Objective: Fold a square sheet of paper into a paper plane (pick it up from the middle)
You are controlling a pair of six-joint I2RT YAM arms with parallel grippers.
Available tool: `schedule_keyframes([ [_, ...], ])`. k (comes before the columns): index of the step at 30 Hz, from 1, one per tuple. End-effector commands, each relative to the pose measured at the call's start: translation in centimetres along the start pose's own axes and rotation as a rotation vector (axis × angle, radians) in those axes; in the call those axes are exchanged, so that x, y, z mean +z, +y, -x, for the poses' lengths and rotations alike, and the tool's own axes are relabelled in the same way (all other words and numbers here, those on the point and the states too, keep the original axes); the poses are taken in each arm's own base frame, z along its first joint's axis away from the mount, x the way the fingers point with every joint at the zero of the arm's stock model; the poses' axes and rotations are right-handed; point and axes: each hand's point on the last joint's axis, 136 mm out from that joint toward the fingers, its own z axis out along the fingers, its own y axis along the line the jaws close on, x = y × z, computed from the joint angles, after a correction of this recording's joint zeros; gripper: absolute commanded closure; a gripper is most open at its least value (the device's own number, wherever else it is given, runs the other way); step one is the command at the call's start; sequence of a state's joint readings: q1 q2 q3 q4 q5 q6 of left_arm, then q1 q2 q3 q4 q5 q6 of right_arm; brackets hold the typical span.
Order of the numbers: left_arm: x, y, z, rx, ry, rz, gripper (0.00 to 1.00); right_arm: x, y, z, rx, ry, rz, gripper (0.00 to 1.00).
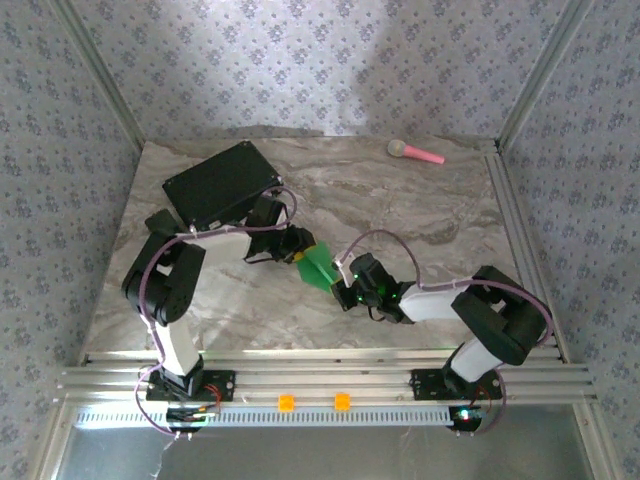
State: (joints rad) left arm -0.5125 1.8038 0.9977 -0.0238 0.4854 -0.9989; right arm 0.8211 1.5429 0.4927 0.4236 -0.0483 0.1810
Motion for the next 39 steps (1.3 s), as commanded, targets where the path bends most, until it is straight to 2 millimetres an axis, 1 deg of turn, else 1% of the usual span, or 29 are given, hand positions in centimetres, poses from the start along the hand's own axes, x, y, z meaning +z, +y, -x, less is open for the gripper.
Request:
schedule_keyframes([
  [1,0.0,-0.8,-0.2,0.007,0.024,-0.005,0.74,-0.5,-0.2,0.9,-0.085,-0.008,-0.051,0.85],
  [5,-0.2,-1.1,-0.4,0.012,0.025,-0.009,0.90,-0.6,-0.3,0.5,-0.157,0.019,-0.088,0.82],
  [7,-0.3,-1.1,-0.5,0.016,0.029,-0.006,0.94,-0.8,-0.7,0.6,-0.195,0.015,-0.136,0.73],
  [9,-0.4,-1.2,-0.6,0.020,0.026,-0.002,0.96,-1.0,-1.1,0.6,-0.220,0.012,-0.185,0.70],
  [13,-0.3,-1.3,-0.8,0.021,0.030,-0.008,0.98,-1.2,-1.5,0.8,-0.278,0.011,-0.248,0.69],
  [16,-0.2,-1.5,-0.8,0.024,0.033,-0.014,0.98,-1.1,-1.3,0.7,-0.303,0.015,-0.256,0.70],
  [26,-0.2,-1.5,-0.7,0.026,0.028,-0.012,0.98,-1.1,-0.8,0.6,-0.291,-0.002,-0.234,0.78],
  [27,-0.1,-1.5,-0.8,0.027,0.029,-0.012,0.98,-1.1,-0.7,0.4,-0.287,0.006,-0.227,0.80],
  [34,-0.2,-1.6,-0.6,0.026,0.025,-0.012,0.98,-1.1,-0.4,0.2,-0.259,0.002,-0.202,0.87],
  [39,-0.4,-1.6,-0.5,0.028,0.012,-0.004,0.94,-0.9,-0.1,0.1,-0.231,0.007,-0.168,0.95],
])
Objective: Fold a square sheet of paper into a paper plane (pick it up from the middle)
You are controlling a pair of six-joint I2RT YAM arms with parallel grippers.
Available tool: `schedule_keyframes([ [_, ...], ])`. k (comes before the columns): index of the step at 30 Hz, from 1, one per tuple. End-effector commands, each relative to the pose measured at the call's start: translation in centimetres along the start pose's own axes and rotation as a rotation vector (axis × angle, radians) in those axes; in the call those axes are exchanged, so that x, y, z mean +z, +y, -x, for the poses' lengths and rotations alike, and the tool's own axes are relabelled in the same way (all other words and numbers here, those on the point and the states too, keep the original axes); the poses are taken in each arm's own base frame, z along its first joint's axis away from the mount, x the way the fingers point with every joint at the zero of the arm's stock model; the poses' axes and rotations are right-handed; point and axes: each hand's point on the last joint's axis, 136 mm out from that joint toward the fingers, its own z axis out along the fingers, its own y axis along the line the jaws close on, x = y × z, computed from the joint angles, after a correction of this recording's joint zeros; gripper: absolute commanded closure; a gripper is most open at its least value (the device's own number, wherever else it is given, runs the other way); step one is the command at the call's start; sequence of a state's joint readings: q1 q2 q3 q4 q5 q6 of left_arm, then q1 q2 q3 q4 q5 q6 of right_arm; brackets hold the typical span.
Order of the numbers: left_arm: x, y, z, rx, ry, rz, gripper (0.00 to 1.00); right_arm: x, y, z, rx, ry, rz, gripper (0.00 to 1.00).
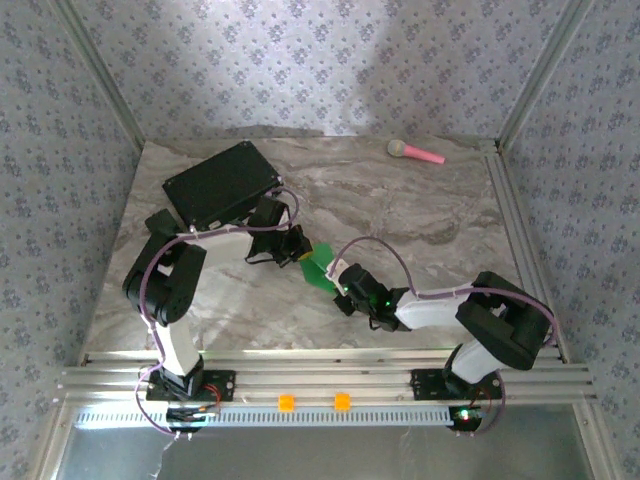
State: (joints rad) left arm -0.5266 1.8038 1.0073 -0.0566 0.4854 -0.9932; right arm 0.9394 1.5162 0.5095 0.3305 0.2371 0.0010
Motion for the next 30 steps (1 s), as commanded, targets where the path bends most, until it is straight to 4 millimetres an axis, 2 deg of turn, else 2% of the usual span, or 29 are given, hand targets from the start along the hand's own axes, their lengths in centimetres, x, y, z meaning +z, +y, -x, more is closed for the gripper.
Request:
schedule_keyframes([
  [1,-0.8,-1.6,0.3,0.026,-0.017,-0.017,0.90,-0.2,0.3,0.4,0.050,-0.013,0.040,0.95],
  [3,-1.2,-1.5,0.5,0.034,-0.035,-0.003,0.84,-0.2,0.3,0.6,0.088,-0.019,0.059,0.97],
  [7,-2.7,-0.7,1.3,0.039,-0.095,0.050,0.62,-0.1,0.9,1.1,0.181,-0.038,0.148,1.00],
  [10,-4.1,-0.1,1.8,0.038,-0.154,0.082,0.55,0.0,0.9,1.5,0.267,-0.058,0.211,0.99],
  [16,-5.7,0.3,2.0,0.038,-0.203,0.098,0.53,0.9,0.5,0.8,0.360,-0.031,0.236,0.98],
  [26,-5.6,0.0,1.5,0.040,-0.182,0.075,0.54,2.2,1.0,-0.6,0.407,0.038,0.242,0.95],
  [28,-5.6,-0.3,1.3,0.044,-0.179,0.053,0.57,2.4,1.1,-1.0,0.433,0.047,0.249,0.95],
  [30,-5.5,-0.4,1.0,0.042,-0.172,0.026,0.66,2.6,1.3,-1.3,0.461,0.052,0.259,0.94],
])
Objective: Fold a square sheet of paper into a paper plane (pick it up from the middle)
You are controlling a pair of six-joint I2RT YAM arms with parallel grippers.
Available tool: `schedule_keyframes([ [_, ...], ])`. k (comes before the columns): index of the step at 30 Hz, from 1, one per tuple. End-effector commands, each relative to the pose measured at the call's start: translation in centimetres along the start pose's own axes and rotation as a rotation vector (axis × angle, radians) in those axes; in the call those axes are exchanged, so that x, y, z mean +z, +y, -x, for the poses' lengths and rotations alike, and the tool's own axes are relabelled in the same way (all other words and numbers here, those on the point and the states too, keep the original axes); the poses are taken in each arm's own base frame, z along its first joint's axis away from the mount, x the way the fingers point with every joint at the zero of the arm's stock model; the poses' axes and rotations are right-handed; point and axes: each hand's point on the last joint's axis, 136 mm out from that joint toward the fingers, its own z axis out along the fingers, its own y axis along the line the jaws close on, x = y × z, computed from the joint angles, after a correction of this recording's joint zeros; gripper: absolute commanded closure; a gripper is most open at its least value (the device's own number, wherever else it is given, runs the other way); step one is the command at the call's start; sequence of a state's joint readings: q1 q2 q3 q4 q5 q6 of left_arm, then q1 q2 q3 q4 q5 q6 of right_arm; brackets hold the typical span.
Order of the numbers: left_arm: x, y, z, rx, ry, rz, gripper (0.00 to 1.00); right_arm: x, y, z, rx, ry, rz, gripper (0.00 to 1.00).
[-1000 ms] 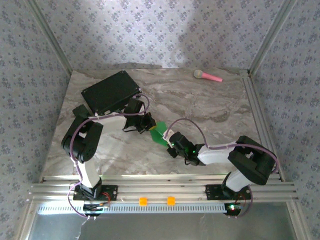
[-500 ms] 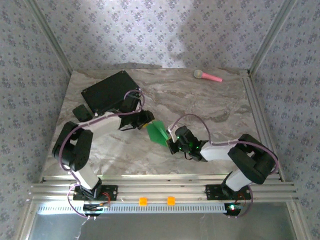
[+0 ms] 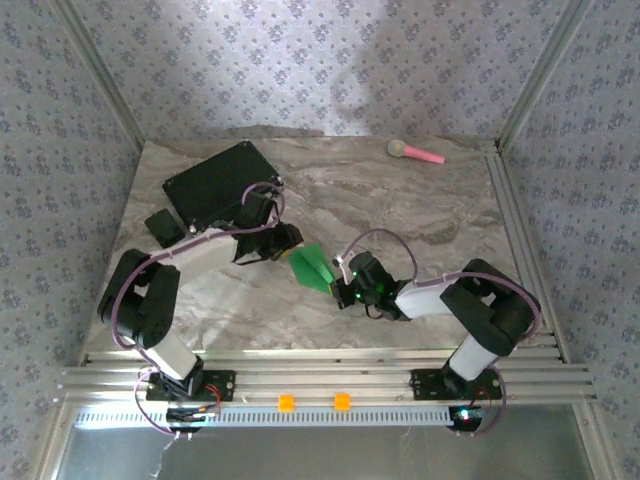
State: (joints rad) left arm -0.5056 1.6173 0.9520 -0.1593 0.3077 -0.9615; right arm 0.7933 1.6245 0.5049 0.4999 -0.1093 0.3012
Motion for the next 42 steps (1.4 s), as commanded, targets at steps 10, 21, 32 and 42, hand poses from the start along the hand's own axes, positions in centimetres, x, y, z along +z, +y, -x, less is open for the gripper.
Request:
schedule_keyframes([
  [10,0.3,-3.2,-3.4,0.058,0.081,-0.245,0.93,0.8,-0.2,-2.1,0.121,0.065,0.023,0.92],
  [21,3.0,-3.4,-3.5,0.045,0.104,-0.244,0.94,0.7,-0.1,-1.3,0.146,0.064,0.054,0.87],
  [32,3.7,-3.1,-3.4,0.054,0.105,-0.223,0.94,0.8,0.1,-0.7,0.140,0.073,0.071,0.85],
  [42,4.1,-3.0,-3.3,0.053,0.108,-0.217,0.93,1.0,0.1,-1.5,0.177,0.094,0.088,0.96],
])
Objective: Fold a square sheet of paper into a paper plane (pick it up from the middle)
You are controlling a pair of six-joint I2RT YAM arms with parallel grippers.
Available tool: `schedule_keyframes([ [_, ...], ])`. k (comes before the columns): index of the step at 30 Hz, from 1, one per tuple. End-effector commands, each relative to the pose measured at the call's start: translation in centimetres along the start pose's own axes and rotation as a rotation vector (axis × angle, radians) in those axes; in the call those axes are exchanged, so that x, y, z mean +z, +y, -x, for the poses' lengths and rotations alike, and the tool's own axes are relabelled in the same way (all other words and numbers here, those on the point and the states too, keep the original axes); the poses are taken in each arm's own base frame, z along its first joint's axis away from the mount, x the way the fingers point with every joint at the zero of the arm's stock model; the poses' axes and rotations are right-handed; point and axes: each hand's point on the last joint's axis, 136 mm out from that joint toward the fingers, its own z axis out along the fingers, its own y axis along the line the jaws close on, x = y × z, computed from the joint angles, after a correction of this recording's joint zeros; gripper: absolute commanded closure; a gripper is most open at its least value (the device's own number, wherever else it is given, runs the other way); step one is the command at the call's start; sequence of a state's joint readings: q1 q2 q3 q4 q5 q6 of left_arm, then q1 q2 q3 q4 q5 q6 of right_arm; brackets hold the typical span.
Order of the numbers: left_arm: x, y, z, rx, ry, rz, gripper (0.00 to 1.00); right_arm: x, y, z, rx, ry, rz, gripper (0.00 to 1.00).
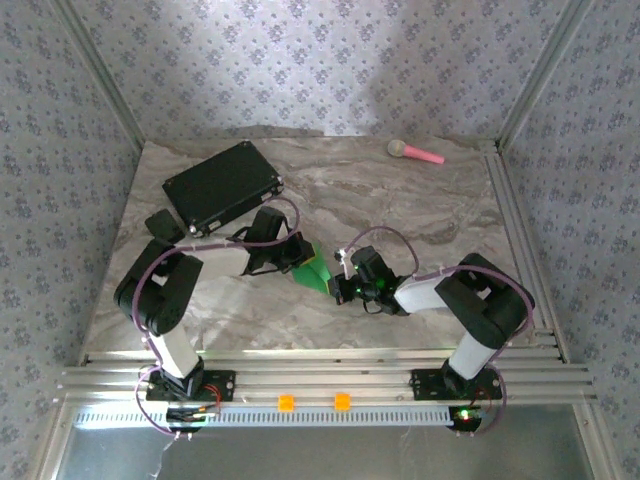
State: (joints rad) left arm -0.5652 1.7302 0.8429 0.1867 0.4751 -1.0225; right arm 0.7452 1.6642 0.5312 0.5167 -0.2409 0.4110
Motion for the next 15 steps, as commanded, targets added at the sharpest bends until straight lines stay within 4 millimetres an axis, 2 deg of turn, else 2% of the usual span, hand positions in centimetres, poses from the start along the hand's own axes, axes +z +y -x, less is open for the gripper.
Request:
schedule_keyframes([
  [1,0.2,-1.2,0.5,0.030,-0.010,-0.023,0.94,0.5,-0.6,-1.9,0.049,0.074,-0.004,0.96],
  [9,-1.9,-1.0,0.2,0.026,-0.073,-0.012,0.92,0.5,-1.1,-2.3,0.112,0.073,-0.005,0.98],
  [15,-1.2,-1.0,-1.0,0.026,-0.037,-0.033,0.95,0.6,-1.1,-2.3,0.136,0.076,0.004,0.98],
])
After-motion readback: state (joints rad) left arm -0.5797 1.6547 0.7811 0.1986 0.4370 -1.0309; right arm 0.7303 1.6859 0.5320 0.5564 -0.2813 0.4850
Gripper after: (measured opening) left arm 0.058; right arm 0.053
